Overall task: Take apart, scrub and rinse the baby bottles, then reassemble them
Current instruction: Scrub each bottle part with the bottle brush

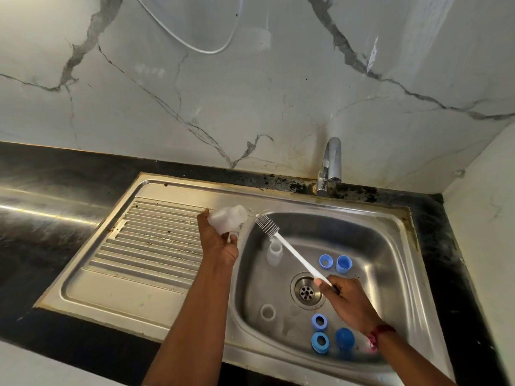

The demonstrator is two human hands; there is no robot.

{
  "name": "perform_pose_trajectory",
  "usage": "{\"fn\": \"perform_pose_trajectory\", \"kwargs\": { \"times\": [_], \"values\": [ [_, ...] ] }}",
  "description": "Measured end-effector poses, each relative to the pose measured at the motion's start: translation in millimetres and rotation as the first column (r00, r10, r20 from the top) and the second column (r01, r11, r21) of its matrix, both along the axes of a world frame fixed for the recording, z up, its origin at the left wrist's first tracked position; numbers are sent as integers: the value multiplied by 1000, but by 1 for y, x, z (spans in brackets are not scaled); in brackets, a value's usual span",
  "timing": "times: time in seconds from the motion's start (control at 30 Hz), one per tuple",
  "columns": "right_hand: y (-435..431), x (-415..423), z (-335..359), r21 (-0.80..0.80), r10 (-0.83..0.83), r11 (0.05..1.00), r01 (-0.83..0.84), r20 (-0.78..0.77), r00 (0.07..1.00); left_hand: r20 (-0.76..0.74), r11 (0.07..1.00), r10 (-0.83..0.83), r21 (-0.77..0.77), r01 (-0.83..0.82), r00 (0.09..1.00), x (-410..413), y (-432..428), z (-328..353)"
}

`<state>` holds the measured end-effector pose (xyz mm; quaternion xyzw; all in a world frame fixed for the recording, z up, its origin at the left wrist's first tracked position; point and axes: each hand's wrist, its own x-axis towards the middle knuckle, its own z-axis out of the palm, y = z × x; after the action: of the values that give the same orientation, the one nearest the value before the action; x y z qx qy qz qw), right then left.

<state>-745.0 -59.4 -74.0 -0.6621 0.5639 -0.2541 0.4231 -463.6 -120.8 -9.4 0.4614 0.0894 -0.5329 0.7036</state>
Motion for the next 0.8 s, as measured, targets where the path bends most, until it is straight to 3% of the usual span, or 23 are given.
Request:
{"fn": "perform_pose_trajectory", "kwargs": {
  "times": [0.1,0.17,0.27,0.43,0.53,0.7,0.8],
  "values": [
    [1,8,2,-5,-53,999,53,47,998,39,986,-72,154,65,997,-15,3,-3],
    [1,13,3,-24,-76,997,78,85,993,15,981,-90,172,86,996,-23,7,-6],
    [0,14,4,-90,-68,993,74,60,996,-41,987,-104,119,109,994,-28,12,-6],
    [-2,6,-5,-169,-78,984,52,-152,985,-65,958,-277,-88,271,959,-28,21,-3],
    [-2,6,-6,-172,-90,984,53,-210,974,-52,933,-351,-99,345,935,-26,22,-5],
    [-4,2,2,-172,-76,985,23,-307,949,174,897,-433,-6,441,884,-27,25,-2],
    [-7,-1,8,-193,-103,981,27,-393,914,396,900,-429,104,424,812,-24,23,-2]
  ]
}}
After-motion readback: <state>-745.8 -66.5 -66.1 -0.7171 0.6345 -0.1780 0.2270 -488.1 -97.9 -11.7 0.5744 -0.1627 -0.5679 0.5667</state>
